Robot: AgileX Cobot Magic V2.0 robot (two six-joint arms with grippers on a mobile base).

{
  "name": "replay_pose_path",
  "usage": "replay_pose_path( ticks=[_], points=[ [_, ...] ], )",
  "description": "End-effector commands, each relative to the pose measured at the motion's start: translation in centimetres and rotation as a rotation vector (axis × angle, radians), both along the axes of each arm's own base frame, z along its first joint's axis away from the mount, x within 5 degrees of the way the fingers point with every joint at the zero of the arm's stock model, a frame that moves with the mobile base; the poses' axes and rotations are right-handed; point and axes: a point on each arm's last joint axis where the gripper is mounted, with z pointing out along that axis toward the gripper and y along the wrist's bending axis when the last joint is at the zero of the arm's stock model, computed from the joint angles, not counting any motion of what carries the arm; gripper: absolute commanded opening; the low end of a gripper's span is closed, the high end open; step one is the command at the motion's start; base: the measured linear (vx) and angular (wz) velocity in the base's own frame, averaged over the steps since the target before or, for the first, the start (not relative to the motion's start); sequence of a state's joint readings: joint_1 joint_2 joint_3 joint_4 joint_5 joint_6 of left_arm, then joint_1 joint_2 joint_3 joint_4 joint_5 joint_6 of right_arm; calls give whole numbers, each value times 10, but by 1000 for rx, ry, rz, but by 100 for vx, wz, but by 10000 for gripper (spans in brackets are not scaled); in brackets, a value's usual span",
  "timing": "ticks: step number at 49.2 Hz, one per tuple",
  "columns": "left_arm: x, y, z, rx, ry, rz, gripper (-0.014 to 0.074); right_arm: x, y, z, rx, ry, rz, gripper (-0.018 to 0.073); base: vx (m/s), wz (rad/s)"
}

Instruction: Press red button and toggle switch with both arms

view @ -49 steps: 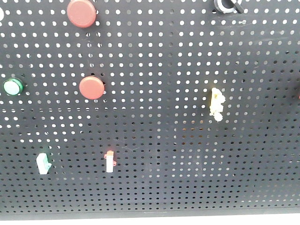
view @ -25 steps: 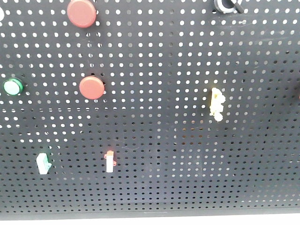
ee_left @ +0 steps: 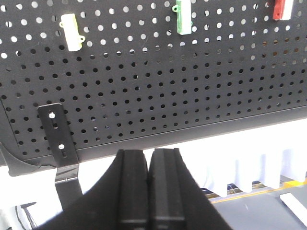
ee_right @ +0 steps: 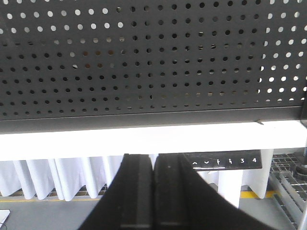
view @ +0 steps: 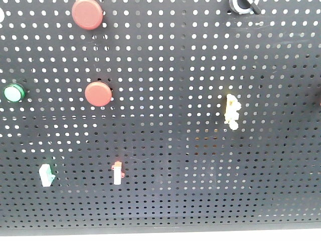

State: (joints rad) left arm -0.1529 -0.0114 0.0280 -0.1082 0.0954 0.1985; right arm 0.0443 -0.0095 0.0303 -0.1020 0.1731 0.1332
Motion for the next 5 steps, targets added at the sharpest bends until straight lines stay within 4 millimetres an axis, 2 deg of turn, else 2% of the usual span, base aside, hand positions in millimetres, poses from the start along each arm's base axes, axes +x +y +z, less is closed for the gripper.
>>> replay_pose_path(
  ticks=[1, 5],
  points=[
    [0, 1, -3, -28, -63, 12, 2, 0, 0, 4, -8, -83, 0, -3, 0, 0],
    [0, 1, -3, -28, -63, 12, 2, 0, 0, 4, -8, -83, 0, -3, 0, 0]
  ],
)
